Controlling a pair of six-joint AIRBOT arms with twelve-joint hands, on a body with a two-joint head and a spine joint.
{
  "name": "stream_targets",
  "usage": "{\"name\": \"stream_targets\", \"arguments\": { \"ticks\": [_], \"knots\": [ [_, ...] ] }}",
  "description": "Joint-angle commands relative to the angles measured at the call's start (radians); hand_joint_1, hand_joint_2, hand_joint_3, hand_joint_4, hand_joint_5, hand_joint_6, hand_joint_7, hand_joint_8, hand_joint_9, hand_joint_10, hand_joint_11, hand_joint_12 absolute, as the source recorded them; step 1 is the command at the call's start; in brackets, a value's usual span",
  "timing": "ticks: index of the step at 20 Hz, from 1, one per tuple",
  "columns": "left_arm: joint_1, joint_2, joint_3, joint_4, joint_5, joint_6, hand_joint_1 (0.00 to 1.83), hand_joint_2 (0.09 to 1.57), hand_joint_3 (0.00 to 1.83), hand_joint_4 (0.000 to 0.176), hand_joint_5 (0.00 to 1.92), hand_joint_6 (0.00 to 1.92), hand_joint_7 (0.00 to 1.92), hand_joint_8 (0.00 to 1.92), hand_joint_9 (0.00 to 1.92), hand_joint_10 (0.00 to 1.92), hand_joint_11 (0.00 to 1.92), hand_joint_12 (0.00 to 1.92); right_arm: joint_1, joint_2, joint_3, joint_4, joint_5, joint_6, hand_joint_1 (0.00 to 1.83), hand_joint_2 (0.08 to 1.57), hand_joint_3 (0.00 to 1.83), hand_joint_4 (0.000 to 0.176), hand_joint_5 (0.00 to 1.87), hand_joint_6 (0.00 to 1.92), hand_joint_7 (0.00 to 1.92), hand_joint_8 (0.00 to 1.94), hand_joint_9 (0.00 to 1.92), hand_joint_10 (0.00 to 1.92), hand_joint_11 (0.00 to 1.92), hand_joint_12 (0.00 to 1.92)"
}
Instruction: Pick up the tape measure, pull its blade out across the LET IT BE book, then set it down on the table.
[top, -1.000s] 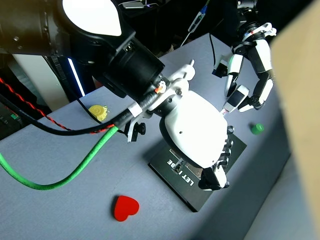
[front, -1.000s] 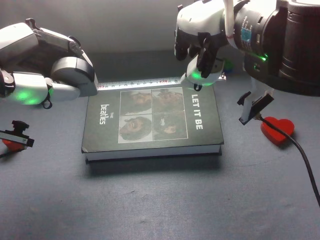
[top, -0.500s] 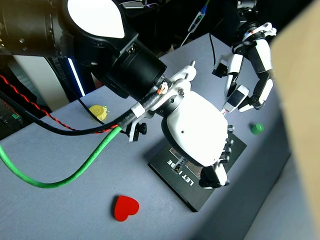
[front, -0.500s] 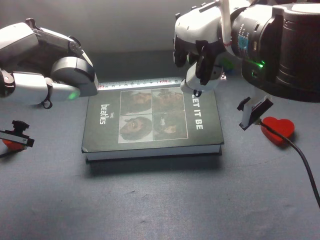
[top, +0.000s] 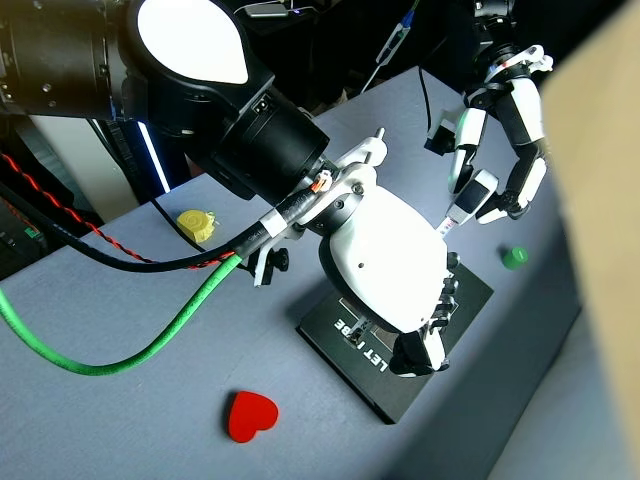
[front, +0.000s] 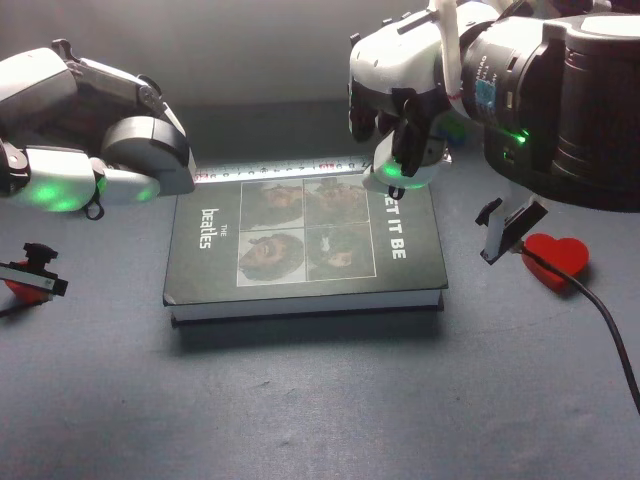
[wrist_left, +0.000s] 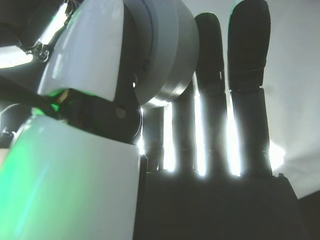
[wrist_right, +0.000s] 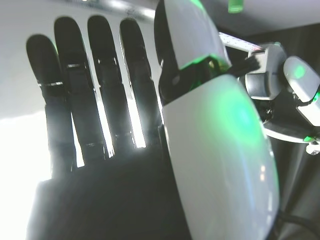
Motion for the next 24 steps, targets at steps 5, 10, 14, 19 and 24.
{"name": "stream_targets", "arguments": {
  "ticks": [5, 10, 14, 19, 24],
  "knots": [
    [-0.008, -0.001, 0.009, -0.022, -0.128, -0.014, 1.37, 1.15, 0.00, 0.000, 0.86, 0.90, 0.86, 1.19, 0.92, 1.33, 0.96, 1.15, 0.010, 0.005, -0.003, -0.072, 0.015, -0.003, 0.95, 1.10, 0.00, 0.000, 0.80, 0.00, 0.88, 0.00, 0.86, 0.08, 0.52, 0.98],
    [-0.008, -0.001, 0.008, -0.022, -0.130, -0.014, 1.37, 1.15, 0.00, 0.000, 0.84, 0.92, 0.86, 1.19, 0.93, 1.32, 0.95, 1.16, 0.008, 0.004, -0.003, -0.082, 0.014, 0.002, 0.95, 1.10, 0.00, 0.000, 0.82, 0.01, 0.90, 0.01, 0.89, 0.08, 0.55, 1.00],
    [-0.007, -0.001, 0.009, -0.022, -0.132, -0.014, 1.37, 1.15, 0.00, 0.000, 0.86, 0.89, 0.87, 1.20, 0.92, 1.33, 0.95, 1.17, 0.007, 0.005, -0.003, -0.085, 0.014, 0.003, 0.95, 1.10, 0.00, 0.000, 0.80, 0.00, 0.89, 0.01, 0.87, 0.07, 0.53, 0.99],
    [-0.006, -0.001, 0.009, -0.022, -0.135, -0.014, 1.37, 1.15, 0.00, 0.000, 0.86, 0.89, 0.87, 1.19, 0.92, 1.32, 0.95, 1.16, 0.000, 0.004, -0.003, -0.097, 0.014, 0.006, 0.95, 1.10, 0.00, 0.000, 0.81, 0.00, 0.90, 0.01, 0.88, 0.07, 0.54, 0.99],
    [-0.005, -0.001, 0.009, -0.022, -0.135, -0.014, 1.37, 1.15, 0.00, 0.000, 0.87, 0.89, 0.86, 1.19, 0.93, 1.33, 0.96, 1.17, -0.003, 0.004, -0.003, -0.108, 0.013, 0.011, 0.94, 1.11, 0.00, 0.000, 0.81, 0.00, 0.91, 0.01, 0.90, 0.07, 0.54, 1.00]
  ]
}}
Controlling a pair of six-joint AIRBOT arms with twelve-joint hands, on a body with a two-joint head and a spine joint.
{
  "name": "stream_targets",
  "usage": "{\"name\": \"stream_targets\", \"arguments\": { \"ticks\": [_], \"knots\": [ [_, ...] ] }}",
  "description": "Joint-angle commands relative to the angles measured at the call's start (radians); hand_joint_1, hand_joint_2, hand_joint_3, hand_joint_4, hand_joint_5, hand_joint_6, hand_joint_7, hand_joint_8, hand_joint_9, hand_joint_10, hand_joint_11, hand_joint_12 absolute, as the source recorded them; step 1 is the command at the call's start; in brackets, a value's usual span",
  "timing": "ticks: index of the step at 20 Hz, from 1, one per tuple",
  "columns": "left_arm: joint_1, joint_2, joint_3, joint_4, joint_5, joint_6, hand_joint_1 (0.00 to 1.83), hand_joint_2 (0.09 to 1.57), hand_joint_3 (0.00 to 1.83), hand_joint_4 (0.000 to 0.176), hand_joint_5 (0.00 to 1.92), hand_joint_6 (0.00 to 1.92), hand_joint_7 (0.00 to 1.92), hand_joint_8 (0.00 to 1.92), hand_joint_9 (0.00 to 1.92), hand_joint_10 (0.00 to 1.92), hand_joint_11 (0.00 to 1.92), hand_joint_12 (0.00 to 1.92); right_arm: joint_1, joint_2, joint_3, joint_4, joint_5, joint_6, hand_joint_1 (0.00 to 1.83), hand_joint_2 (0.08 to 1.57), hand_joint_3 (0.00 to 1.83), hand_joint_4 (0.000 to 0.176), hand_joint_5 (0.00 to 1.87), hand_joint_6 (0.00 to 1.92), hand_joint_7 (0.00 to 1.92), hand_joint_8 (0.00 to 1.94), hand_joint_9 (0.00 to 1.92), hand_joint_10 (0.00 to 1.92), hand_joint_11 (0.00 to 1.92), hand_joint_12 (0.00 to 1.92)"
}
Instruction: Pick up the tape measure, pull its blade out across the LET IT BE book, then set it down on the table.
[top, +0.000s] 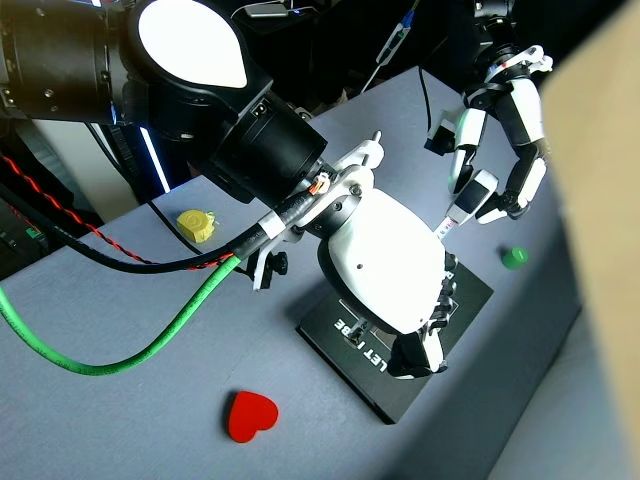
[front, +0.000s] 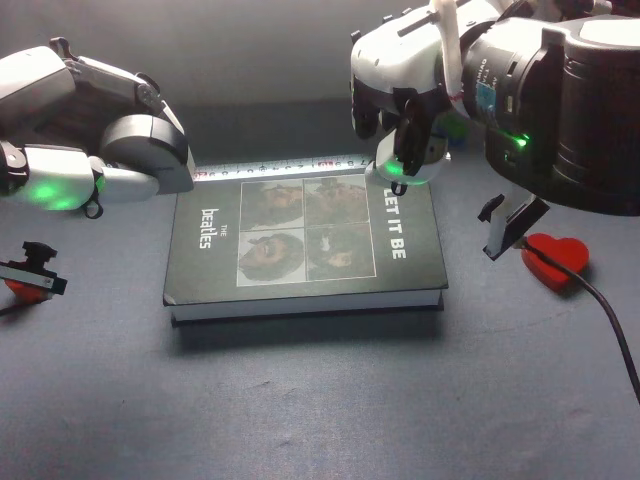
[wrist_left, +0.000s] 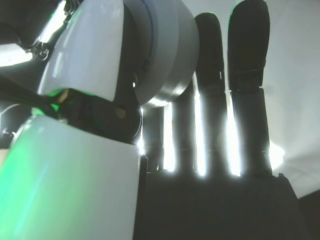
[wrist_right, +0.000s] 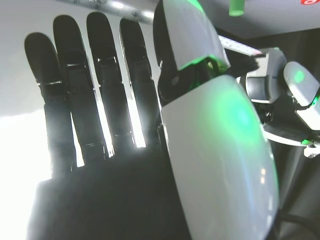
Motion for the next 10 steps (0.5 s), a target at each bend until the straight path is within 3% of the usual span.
{"name": "stream_targets", "arguments": {
  "ticks": [1, 10],
  "knots": [
    [-0.007, -0.001, 0.006, -0.022, -0.129, -0.014, 1.37, 1.15, 0.00, 0.000, 0.87, 0.89, 0.86, 1.19, 0.93, 1.33, 0.96, 1.17, 0.005, 0.004, -0.003, -0.071, 0.013, 0.003, 0.94, 1.11, 0.00, 0.000, 0.81, 0.00, 0.91, 0.01, 0.90, 0.07, 0.55, 1.00],
    [-0.008, -0.001, 0.005, -0.022, -0.130, -0.014, 1.37, 1.14, 0.00, 0.000, 0.89, 0.87, 0.87, 1.17, 0.94, 1.30, 0.97, 1.15, 0.003, 0.003, -0.003, -0.071, 0.012, 0.005, 0.95, 1.11, 0.00, 0.000, 0.82, 0.01, 0.91, 0.00, 0.90, 0.06, 0.54, 1.00]
  ]
}}
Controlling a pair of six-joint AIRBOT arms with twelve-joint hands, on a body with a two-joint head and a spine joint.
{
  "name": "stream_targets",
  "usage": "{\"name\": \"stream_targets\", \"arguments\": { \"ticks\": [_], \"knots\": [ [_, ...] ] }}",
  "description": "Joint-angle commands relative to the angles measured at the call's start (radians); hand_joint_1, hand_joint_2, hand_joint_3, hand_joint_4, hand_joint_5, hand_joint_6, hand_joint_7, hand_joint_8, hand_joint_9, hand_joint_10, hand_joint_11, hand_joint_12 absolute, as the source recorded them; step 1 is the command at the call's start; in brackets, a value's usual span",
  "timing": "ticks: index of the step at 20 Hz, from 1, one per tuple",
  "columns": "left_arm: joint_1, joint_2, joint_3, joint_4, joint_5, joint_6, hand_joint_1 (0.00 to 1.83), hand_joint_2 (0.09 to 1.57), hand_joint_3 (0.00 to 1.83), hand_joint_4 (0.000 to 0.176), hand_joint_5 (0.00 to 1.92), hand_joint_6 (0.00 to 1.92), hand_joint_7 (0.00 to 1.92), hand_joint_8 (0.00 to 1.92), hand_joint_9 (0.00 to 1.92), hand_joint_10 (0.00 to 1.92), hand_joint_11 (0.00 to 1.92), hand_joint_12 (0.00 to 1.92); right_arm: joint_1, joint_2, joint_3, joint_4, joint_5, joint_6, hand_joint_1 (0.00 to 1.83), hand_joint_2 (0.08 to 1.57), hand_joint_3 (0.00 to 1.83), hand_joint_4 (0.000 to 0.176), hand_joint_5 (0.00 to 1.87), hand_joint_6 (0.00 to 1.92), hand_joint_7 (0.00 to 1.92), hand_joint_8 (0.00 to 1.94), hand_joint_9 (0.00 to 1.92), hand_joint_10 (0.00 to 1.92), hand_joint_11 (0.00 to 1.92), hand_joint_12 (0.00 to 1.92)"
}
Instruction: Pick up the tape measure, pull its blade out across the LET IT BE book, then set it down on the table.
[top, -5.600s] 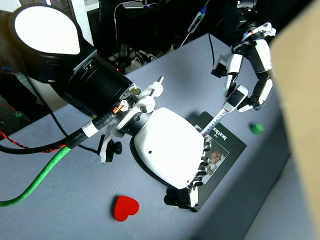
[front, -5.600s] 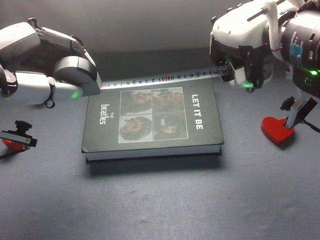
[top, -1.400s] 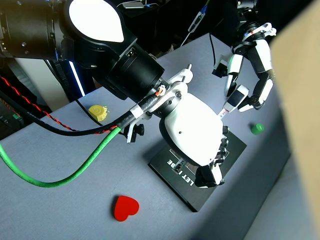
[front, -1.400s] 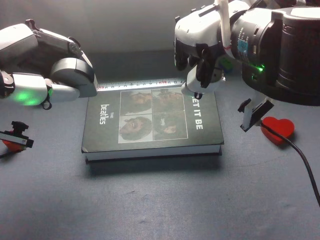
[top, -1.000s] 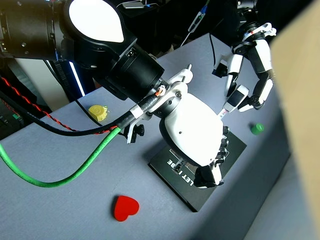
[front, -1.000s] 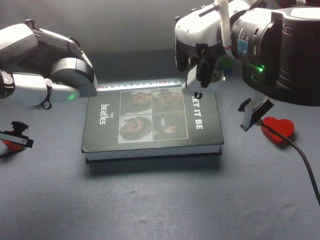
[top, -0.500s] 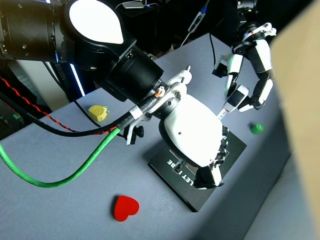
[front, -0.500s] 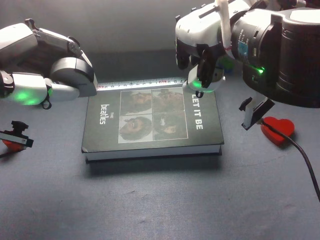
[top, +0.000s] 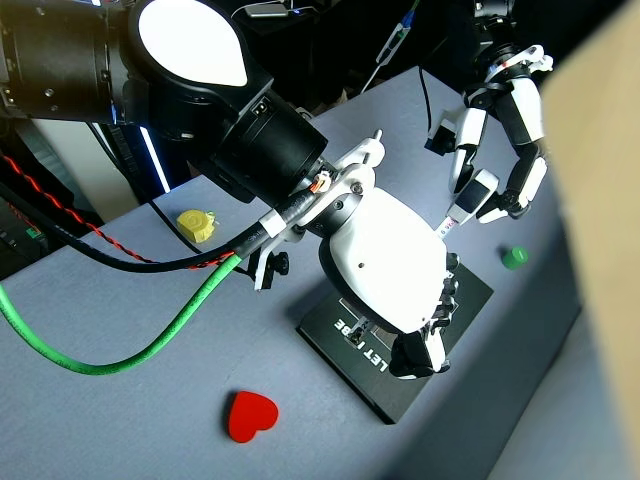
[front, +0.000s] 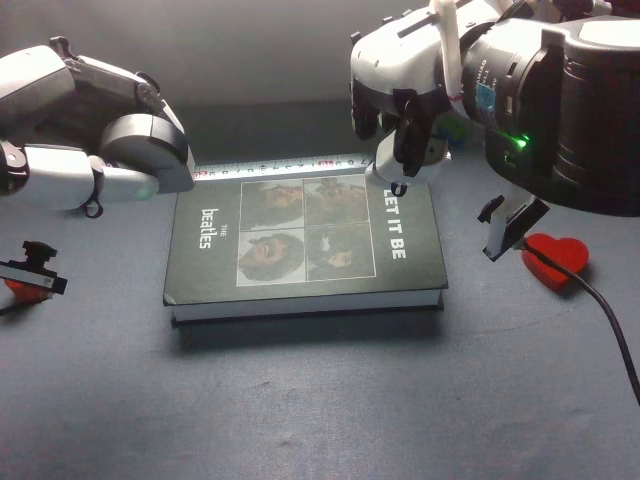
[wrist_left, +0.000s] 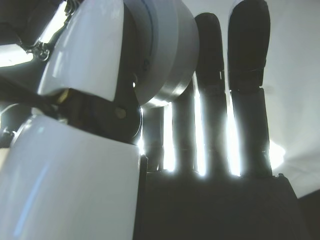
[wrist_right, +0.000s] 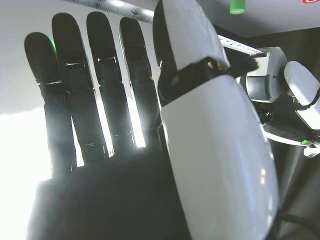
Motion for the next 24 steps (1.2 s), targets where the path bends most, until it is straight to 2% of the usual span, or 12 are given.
{"name": "stream_targets", "arguments": {
  "ticks": [1, 4, 5, 6, 7, 8, 9, 10, 15, 20, 24],
  "knots": [
    [-0.007, -0.001, 0.005, -0.022, -0.128, -0.014, 1.37, 1.14, 0.00, 0.000, 0.89, 0.87, 0.87, 1.17, 0.94, 1.30, 0.97, 1.15, 0.003, 0.003, -0.003, -0.070, 0.012, 0.005, 0.95, 1.11, 0.00, 0.000, 0.82, 0.01, 0.91, 0.00, 0.90, 0.06, 0.53, 1.00],
    [-0.006, -0.001, 0.005, -0.022, -0.129, -0.014, 1.37, 1.14, 0.00, 0.000, 0.89, 0.87, 0.88, 1.16, 0.94, 1.30, 0.97, 1.15, 0.003, 0.003, -0.003, -0.070, 0.012, 0.006, 0.95, 1.11, 0.00, 0.000, 0.81, 0.00, 0.91, 0.01, 0.91, 0.06, 0.58, 1.02],
    [-0.006, -0.001, 0.005, -0.022, -0.129, -0.014, 1.37, 1.14, 0.00, 0.000, 0.89, 0.87, 0.89, 1.16, 0.93, 1.30, 0.97, 1.14, 0.003, 0.003, -0.003, -0.070, 0.012, 0.006, 0.97, 1.12, 0.00, 0.000, 0.87, 0.02, 0.97, 0.03, 0.97, 0.09, 0.64, 1.05],
    [-0.006, -0.001, 0.005, -0.022, -0.129, -0.014, 1.37, 1.14, 0.00, 0.000, 0.89, 0.86, 0.89, 1.16, 0.93, 1.30, 0.97, 1.14, 0.003, 0.003, -0.003, -0.070, 0.012, 0.006, 1.08, 1.14, 0.00, 0.000, 0.91, 0.85, 1.05, 0.03, 1.05, 0.11, 0.71, 1.06],
    [-0.005, -0.001, 0.005, -0.022, -0.129, -0.014, 1.37, 1.14, 0.00, 0.000, 0.89, 0.86, 0.89, 1.16, 0.93, 1.30, 0.97, 1.14, 0.003, 0.003, -0.003, -0.070, 0.012, 0.006, 1.18, 1.10, 0.04, 0.002, 0.96, 1.00, 1.02, 0.72, 1.14, 0.15, 0.79, 1.09],
    [-0.005, -0.001, 0.005, -0.022, -0.129, -0.014, 1.37, 1.14, 0.00, 0.000, 0.90, 0.86, 0.89, 1.16, 0.93, 1.30, 0.96, 1.14, 0.003, 0.003, -0.003, -0.070, 0.012, 0.006, 1.21, 1.12, 0.01, 0.011, 0.96, 1.07, 0.99, 0.88, 1.17, 0.18, 0.81, 1.12],
    [-0.004, -0.001, 0.006, -0.022, -0.129, -0.014, 1.37, 1.14, 0.00, 0.000, 0.90, 0.86, 0.88, 1.17, 0.94, 1.29, 0.97, 1.15, 0.002, 0.003, -0.003, -0.070, 0.012, 0.006, 1.21, 1.12, 0.01, 0.011, 0.96, 1.09, 0.99, 0.91, 1.18, 0.18, 0.82, 1.13],
    [-0.004, -0.001, 0.006, -0.022, -0.129, -0.014, 1.37, 1.13, 0.00, 0.000, 0.89, 0.86, 0.88, 1.17, 0.95, 1.28, 0.98, 1.15, 0.002, 0.003, -0.003, -0.070, 0.012, 0.006, 1.21, 1.12, 0.01, 0.020, 0.94, 1.10, 1.00, 0.91, 1.18, 0.18, 0.82, 1.13],
    [-0.004, -0.002, 0.003, -0.022, -0.129, -0.014, 1.38, 1.13, 0.00, 0.000, 0.90, 0.85, 0.89, 1.15, 0.96, 1.26, 0.99, 1.12, -0.001, 0.003, -0.003, -0.070, 0.012, 0.004, 1.21, 1.13, 0.00, 0.023, 0.91, 1.12, 1.00, 0.95, 1.15, 0.19, 0.80, 1.14],
    [-0.003, -0.001, 0.004, -0.022, -0.131, -0.014, 1.38, 1.13, 0.00, 0.000, 0.90, 0.86, 0.89, 1.15, 0.96, 1.26, 0.99, 1.12, -0.009, 0.021, -0.003, -0.070, 0.012, -0.008, 1.20, 1.14, 0.00, 0.016, 0.89, 1.10, 0.98, 1.03, 1.13, 0.22, 0.79, 1.15],
    [-0.002, -0.002, 0.004, -0.022, -0.132, -0.018, 1.38, 1.13, 0.00, 0.000, 0.90, 0.86, 0.89, 1.16, 0.96, 1.25, 0.99, 1.11, -0.010, 0.043, -0.003, -0.070, 0.017, -0.020, 1.20, 1.14, 0.00, 0.019, 0.89, 1.11, 0.98, 1.02, 1.14, 0.22, 0.79, 1.15]
  ]
}}
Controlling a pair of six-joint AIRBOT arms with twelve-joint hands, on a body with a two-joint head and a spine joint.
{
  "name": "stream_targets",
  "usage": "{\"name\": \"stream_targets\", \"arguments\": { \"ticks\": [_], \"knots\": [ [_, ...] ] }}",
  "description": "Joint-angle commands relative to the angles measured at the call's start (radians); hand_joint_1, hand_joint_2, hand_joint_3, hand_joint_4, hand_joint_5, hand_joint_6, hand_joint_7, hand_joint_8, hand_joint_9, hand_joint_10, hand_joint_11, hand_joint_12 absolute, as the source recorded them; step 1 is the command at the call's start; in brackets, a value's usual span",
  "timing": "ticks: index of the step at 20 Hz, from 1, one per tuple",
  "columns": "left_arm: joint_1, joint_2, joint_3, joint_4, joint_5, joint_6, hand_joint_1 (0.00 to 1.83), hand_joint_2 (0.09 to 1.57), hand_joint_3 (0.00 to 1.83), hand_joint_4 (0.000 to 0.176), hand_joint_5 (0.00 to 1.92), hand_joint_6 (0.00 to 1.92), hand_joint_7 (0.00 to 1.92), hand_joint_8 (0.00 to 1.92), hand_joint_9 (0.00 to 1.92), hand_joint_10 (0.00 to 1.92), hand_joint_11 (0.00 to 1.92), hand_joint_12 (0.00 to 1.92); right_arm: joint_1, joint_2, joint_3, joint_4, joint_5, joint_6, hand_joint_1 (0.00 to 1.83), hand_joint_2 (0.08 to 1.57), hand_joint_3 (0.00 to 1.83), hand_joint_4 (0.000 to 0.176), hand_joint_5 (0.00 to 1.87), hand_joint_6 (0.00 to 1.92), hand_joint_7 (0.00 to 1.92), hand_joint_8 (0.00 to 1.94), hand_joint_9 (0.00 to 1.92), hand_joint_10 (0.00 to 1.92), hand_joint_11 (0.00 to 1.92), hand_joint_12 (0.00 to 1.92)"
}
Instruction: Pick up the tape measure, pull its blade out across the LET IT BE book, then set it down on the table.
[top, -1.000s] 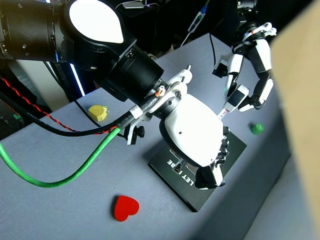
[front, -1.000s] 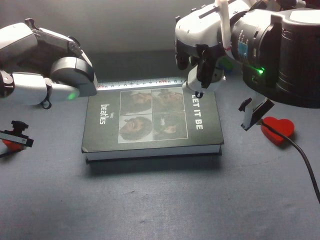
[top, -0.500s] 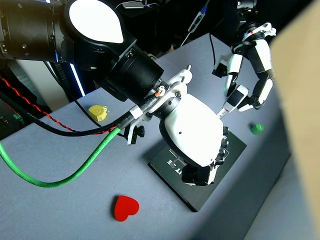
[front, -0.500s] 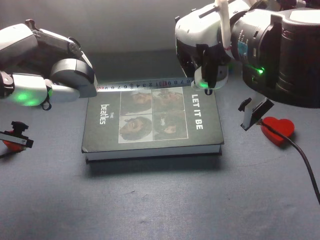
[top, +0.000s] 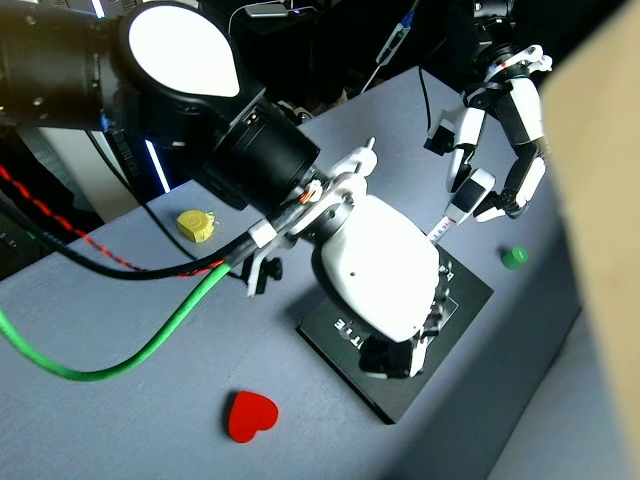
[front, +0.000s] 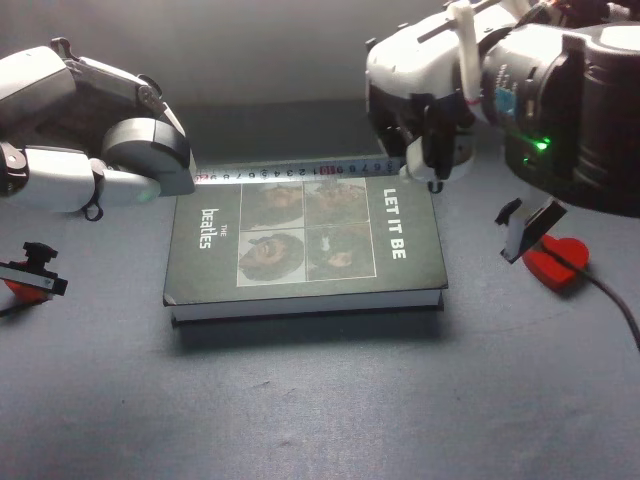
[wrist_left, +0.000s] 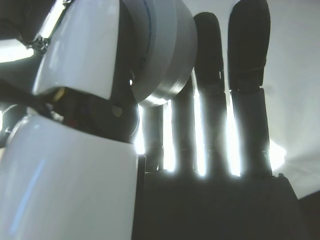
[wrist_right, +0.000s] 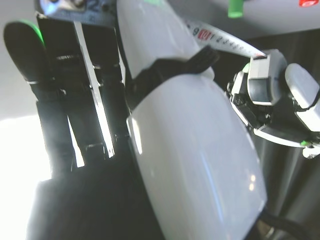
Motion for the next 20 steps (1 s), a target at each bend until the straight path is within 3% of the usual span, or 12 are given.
{"name": "stream_targets", "arguments": {
  "ticks": [1, 6, 8, 12, 15, 20],
  "knots": [
    [-0.007, -0.002, 0.004, -0.025, -0.124, -0.011, 1.38, 1.13, 0.00, 0.000, 0.90, 0.86, 0.89, 1.16, 0.96, 1.25, 0.99, 1.11, 0.004, 0.012, -0.001, -0.070, 0.004, -0.013, 1.20, 1.14, 0.00, 0.019, 0.89, 1.11, 0.98, 1.02, 1.14, 0.22, 0.79, 1.15],
    [-0.005, -0.002, 0.005, -0.025, -0.126, -0.014, 1.38, 1.13, 0.00, 0.000, 0.92, 0.84, 0.90, 1.13, 0.95, 1.27, 0.97, 1.12, 0.003, 0.047, -0.001, -0.017, 0.022, -0.052, 1.20, 1.15, 0.00, 0.021, 0.88, 1.12, 0.97, 1.03, 1.10, 0.31, 0.78, 1.17],
    [-0.006, -0.002, 0.005, -0.025, -0.126, -0.014, 1.38, 1.13, 0.00, 0.000, 0.91, 0.85, 0.90, 1.13, 0.96, 1.27, 0.97, 1.12, 0.000, 0.057, -0.001, -0.017, 0.024, -0.063, 1.21, 1.14, 0.00, 0.002, 0.87, 1.12, 0.99, 1.02, 1.10, 0.35, 0.81, 1.16],
    [-0.005, -0.002, 0.007, -0.025, -0.126, -0.014, 1.38, 1.13, 0.00, 0.000, 0.90, 0.85, 0.89, 1.15, 0.95, 1.28, 0.97, 1.14, 0.000, 0.095, -0.001, -0.016, 0.046, -0.082, 1.20, 1.15, 0.00, 0.000, 0.84, 1.14, 0.99, 1.03, 1.09, 0.38, 0.81, 1.17],
    [-0.005, -0.002, 0.005, -0.025, -0.128, -0.016, 1.37, 1.13, 0.00, 0.000, 0.89, 0.85, 0.88, 1.16, 0.94, 1.29, 0.98, 1.15, -0.003, 0.117, -0.001, -0.015, 0.056, -0.099, 1.20, 1.14, 0.00, 0.021, 0.89, 1.11, 0.97, 1.03, 1.06, 0.45, 0.80, 1.16],
    [-0.005, -0.002, 0.006, -0.025, -0.129, -0.018, 1.37, 1.13, 0.00, 0.000, 0.89, 0.85, 0.89, 1.15, 0.94, 1.29, 0.95, 1.14, -0.003, 0.151, -0.001, -0.014, 0.078, -0.128, 1.20, 1.14, 0.00, 0.003, 0.87, 1.11, 0.99, 1.03, 1.06, 0.49, 0.80, 1.15]
  ]
}}
